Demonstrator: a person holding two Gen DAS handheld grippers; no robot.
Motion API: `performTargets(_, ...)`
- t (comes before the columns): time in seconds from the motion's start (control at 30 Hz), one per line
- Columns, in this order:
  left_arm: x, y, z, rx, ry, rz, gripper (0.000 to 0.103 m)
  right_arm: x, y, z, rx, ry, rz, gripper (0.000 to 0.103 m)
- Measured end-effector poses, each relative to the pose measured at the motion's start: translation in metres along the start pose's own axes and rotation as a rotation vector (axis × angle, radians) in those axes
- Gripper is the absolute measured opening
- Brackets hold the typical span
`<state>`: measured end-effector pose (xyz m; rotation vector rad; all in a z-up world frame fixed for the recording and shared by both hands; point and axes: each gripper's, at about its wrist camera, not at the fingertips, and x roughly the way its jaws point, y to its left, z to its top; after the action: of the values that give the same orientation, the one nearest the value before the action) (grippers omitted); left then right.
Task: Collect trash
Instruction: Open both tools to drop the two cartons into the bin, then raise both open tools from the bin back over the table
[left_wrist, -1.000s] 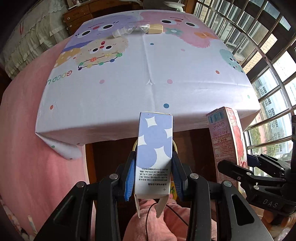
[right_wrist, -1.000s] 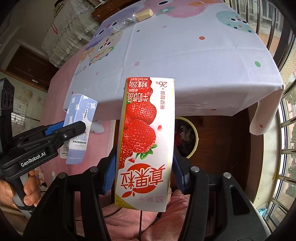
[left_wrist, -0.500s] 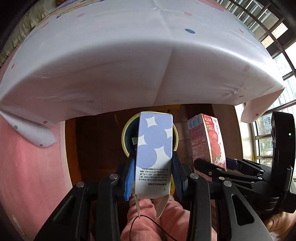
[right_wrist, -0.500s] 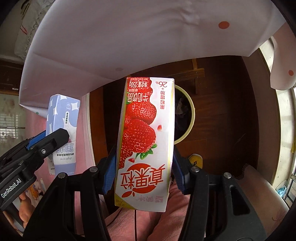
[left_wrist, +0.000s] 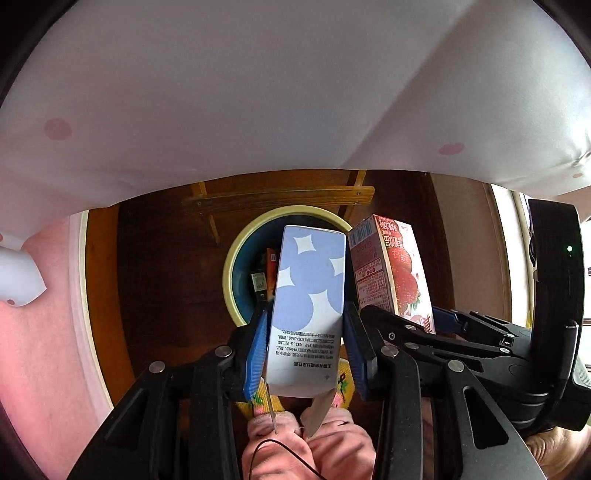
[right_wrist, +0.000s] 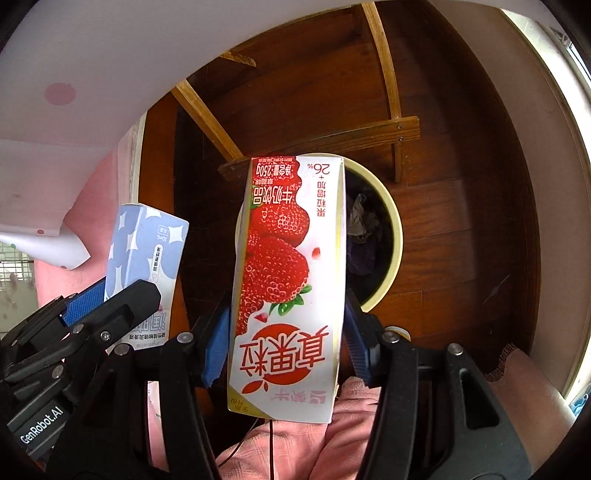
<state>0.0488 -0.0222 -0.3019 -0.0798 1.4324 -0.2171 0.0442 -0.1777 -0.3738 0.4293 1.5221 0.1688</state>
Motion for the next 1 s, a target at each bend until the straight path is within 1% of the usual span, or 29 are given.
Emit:
performTargets(0.03, 0.003, 0.001, 0.000, 0.005, -0.005, -0.001, 0.048, 0.003, 0.002, 0.003, 0.005, 0.000, 0.000, 0.052)
performTargets(0.1, 0.006, 0.007, 0.005, 0.012, -0.019, 0.007, 0.069, 0.012, -0.002, 0.011, 0.019, -0.005, -0.014, 0.054)
performTargets(0.13, 0.008, 0.011, 0.006, 0.012, -0.026, 0.012, 0.073, 0.015, -0.003, 0.014, 0.026, -0.015, -0.019, 0.059)
performTargets(0.17, 0.009, 0.014, 0.007, 0.010, -0.031, 0.014, 0.081, 0.016, -0.005, 0.015, 0.030, -0.027, -0.018, 0.063)
performTargets(0.2, 0.010, 0.016, 0.011, 0.007, -0.034, 0.012, 0.084, 0.016, -0.006, 0.016, 0.033, -0.037, -0.014, 0.063)
performTargets(0.33, 0.010, 0.030, 0.016, -0.007, -0.052, 0.022, 0.084, 0.009, -0.006, 0.014, 0.025, -0.076, -0.015, 0.063)
performTargets(0.43, 0.004, 0.029, 0.014, 0.001, -0.073, 0.037, 0.084, 0.005, -0.003, 0.012, 0.014, -0.090, -0.020, 0.063)
performTargets(0.53, -0.003, 0.031, 0.016, -0.011, -0.090, 0.037, 0.084, -0.004, 0.002, 0.009, 0.007, -0.114, -0.016, 0.063)
performTargets(0.63, -0.020, 0.029, 0.015, -0.033, -0.122, 0.042, 0.084, -0.019, 0.008, 0.003, -0.009, -0.148, -0.018, 0.063)
performTargets(0.77, -0.051, 0.023, 0.015, -0.037, -0.167, 0.052, 0.084, -0.044, 0.022, -0.002, -0.038, -0.192, -0.024, 0.063)
performTargets(1.0, -0.111, 0.008, 0.016, -0.030, -0.224, 0.078, 0.084, -0.111, 0.049, -0.011, -0.090, -0.257, -0.018, 0.064)
